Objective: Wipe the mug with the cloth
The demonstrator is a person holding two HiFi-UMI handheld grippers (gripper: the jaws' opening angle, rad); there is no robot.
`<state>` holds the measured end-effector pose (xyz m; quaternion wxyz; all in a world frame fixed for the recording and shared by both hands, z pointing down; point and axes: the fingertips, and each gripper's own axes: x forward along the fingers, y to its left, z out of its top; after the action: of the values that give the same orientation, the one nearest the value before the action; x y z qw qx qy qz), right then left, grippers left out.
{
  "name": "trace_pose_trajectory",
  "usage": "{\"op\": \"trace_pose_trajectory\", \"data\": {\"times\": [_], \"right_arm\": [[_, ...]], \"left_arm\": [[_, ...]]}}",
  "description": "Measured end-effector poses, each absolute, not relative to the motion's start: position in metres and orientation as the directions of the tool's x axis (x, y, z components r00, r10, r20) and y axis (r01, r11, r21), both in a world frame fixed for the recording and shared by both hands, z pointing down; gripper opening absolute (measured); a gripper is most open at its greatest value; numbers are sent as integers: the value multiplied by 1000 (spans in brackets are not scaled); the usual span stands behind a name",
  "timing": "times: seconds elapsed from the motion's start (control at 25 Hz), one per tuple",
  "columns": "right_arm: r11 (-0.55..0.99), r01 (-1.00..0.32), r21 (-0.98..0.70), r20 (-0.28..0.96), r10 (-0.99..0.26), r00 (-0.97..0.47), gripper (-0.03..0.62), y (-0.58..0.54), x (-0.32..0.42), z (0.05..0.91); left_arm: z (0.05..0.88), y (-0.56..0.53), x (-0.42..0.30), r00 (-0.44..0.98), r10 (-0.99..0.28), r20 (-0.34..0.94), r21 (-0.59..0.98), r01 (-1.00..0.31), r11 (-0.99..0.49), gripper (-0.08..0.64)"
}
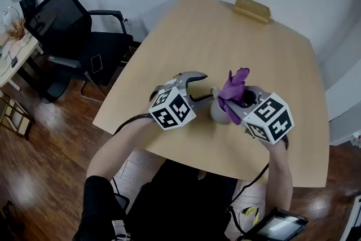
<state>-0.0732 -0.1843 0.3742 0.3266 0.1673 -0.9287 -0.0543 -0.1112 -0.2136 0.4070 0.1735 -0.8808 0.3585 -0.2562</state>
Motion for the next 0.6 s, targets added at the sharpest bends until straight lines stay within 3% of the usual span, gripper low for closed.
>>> {"op": "trace_pose_trajectory", "data": {"times": [0.08, 0.2, 0.28, 0.36, 0.6], "right_arm": [[947, -248, 204, 578, -321, -750, 72, -182, -71, 374], [961, -169, 219, 566, -266, -781, 72, -179, -73, 373], [958, -92, 272, 565, -236, -790, 72, -177, -75, 370], [938, -24, 345, 572, -231, -787, 72, -177, -76, 367], [905, 11, 424, 534, -241, -810, 72, -175, -72, 360]], "left_arm": [[402, -215, -110, 705, -633, 320, -356, -530, -770, 214], [403, -208, -97, 798, -464, 385, -327, -352, -877, 161], [406, -201, -87, 815, -358, 455, -316, -229, -921, 158], [412, -192, -81, 813, -266, 518, -280, -133, -951, 106], [415, -178, -80, 802, -182, 569, -264, -31, -964, 101]]}}
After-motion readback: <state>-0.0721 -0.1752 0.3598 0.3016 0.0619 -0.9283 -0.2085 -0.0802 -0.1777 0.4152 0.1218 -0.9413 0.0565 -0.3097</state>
